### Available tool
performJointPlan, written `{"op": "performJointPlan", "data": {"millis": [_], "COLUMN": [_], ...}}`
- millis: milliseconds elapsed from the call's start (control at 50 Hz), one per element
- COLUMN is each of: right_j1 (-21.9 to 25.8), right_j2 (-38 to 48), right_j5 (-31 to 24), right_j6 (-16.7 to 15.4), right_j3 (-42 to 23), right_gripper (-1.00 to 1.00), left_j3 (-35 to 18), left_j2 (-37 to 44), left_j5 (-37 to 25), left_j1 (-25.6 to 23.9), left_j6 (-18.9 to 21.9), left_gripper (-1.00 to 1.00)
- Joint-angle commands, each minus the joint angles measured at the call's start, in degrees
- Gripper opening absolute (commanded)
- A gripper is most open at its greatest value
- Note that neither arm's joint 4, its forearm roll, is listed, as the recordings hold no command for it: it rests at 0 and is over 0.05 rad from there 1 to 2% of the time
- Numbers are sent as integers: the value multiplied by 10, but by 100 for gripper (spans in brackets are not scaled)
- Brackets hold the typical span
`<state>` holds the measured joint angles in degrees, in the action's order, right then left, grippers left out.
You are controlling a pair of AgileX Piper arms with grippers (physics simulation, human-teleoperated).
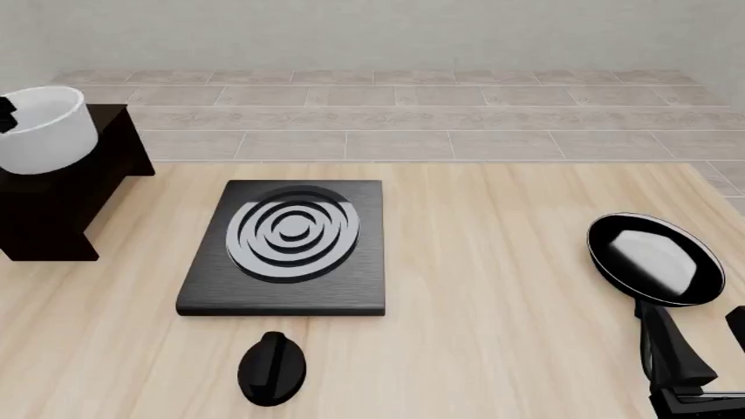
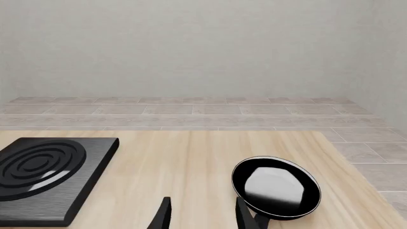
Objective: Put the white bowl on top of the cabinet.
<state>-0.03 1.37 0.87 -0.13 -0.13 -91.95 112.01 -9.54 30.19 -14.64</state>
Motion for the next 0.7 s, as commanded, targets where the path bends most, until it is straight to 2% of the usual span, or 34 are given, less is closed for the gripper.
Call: {"op": "performJointPlan", "data": {"millis": [20,540,700], "right_j1": [0,0,0], "right_j2": [0,0,0], "right_j5": [0,0,0], "right_j6": [0,0,0], "right_j3": [0,0,0], "right_gripper": [100,100,100], "left_j3": [-6,-47,-35], "left_j2": [-13,-59,-79], "left_j5": [-12,-57,-55], "left_j1": [-10,-29,-39], "left_j6": [7,21,20], "left_gripper": [100,100,100]}}
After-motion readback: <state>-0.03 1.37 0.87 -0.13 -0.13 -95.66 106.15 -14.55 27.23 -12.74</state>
